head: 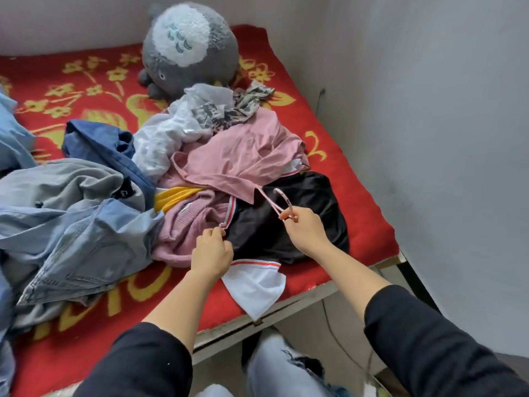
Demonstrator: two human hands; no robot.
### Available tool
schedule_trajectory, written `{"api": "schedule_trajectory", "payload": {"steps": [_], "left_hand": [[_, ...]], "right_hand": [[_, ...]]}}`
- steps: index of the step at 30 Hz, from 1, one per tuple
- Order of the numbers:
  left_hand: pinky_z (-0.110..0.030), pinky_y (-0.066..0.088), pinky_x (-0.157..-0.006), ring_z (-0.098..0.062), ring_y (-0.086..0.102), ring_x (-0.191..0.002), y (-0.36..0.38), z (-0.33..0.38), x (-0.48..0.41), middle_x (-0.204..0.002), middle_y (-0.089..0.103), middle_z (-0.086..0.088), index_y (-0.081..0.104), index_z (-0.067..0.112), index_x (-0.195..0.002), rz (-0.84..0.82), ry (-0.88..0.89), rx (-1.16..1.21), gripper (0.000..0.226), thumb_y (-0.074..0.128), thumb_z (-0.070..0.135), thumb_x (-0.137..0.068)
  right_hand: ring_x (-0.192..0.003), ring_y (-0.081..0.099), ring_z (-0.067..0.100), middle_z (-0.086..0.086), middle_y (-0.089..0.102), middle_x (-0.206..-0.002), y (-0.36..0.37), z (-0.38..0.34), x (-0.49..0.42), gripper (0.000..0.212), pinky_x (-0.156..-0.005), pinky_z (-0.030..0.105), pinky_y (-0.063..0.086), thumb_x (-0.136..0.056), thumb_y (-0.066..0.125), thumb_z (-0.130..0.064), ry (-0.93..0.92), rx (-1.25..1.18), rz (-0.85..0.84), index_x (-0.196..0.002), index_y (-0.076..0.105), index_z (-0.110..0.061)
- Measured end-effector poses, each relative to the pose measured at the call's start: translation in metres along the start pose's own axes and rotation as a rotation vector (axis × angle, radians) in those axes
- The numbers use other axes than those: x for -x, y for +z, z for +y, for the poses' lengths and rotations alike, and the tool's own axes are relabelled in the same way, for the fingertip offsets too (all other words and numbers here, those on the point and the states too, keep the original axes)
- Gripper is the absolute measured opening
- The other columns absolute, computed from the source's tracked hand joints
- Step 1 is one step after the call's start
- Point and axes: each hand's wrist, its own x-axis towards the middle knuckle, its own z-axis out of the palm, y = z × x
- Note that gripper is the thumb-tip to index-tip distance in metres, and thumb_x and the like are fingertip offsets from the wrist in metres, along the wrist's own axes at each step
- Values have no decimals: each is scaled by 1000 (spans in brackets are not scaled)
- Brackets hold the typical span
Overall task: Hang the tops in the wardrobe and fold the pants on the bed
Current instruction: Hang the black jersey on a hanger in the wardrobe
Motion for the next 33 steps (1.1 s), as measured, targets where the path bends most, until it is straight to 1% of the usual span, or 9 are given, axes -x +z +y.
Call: {"api": "schedule_trajectory", "payload": {"steps": [5,11,14,16,20,22,25,29,33], "left_hand": [[-43,36,-100,-35,43,-121,20,15,-64,-134,46,-16,50,9,-126,-72,-71,-51,36,43,17,-92],[-46,40,-96,-34,42,-121,51,0,-128,-133,48,-14,48,11,-128,-153,-126,-91,38,43,19,-92],[-46,40,-96,-37,44,-119,65,-8,-158,-129,52,-17,47,11,-130,-145,-135,-26,40,44,17,-91],[-44,39,-96,-36,46,-119,74,-10,-176,-127,54,-17,47,10,-131,-116,-170,43,40,45,16,-91],[-43,37,-95,-37,44,-116,97,-16,-189,-122,53,-20,47,5,-125,-115,-282,134,39,52,16,-88],[-46,37,-93,-37,39,-117,106,-24,-185,-126,48,-17,46,7,-122,-156,-298,42,37,52,21,-88],[-45,37,-86,-37,40,-111,108,-40,-183,-114,51,-10,49,14,-98,-215,-286,-59,20,50,34,-92],[-33,40,-67,-19,50,-68,90,-50,-188,-63,55,6,46,19,-68,-284,-176,237,27,61,30,-88],[-21,43,-53,-8,42,-45,66,-40,-180,-53,45,5,55,18,-68,-564,-336,803,21,66,20,-85]], "right_hand": [[-85,57,28,6,57,-97,10,18,-74,25,-74,32,41,-85,48,-9,1,95,6,-102,63,-20],[-83,54,20,0,48,-92,64,50,-124,15,-77,30,44,-87,53,-9,98,39,-72,-98,60,-16],[-85,56,22,2,55,-91,92,66,-132,4,-78,31,46,-89,56,-17,159,-10,-207,-89,60,-18],[-84,56,22,1,57,-91,108,76,-134,15,-75,32,45,-93,53,-30,198,-34,-261,-83,57,-20],[-75,55,18,-2,58,-81,126,94,-134,24,-68,32,42,-96,49,-38,249,-60,-285,-77,50,-23],[-72,54,17,-2,57,-80,129,102,-131,22,-66,31,44,-96,51,-35,267,-48,-288,-79,52,-21],[-56,47,5,-6,52,-66,133,109,-125,20,-53,17,37,-94,55,-31,279,-78,-299,-78,54,-18],[-47,42,3,-8,47,-54,141,100,-119,24,-48,16,34,-93,56,-35,276,-139,-291,-77,57,-19],[-52,42,3,-11,48,-58,153,77,-111,27,-52,16,33,-87,63,-47,243,-235,-352,-88,64,-20]]}}
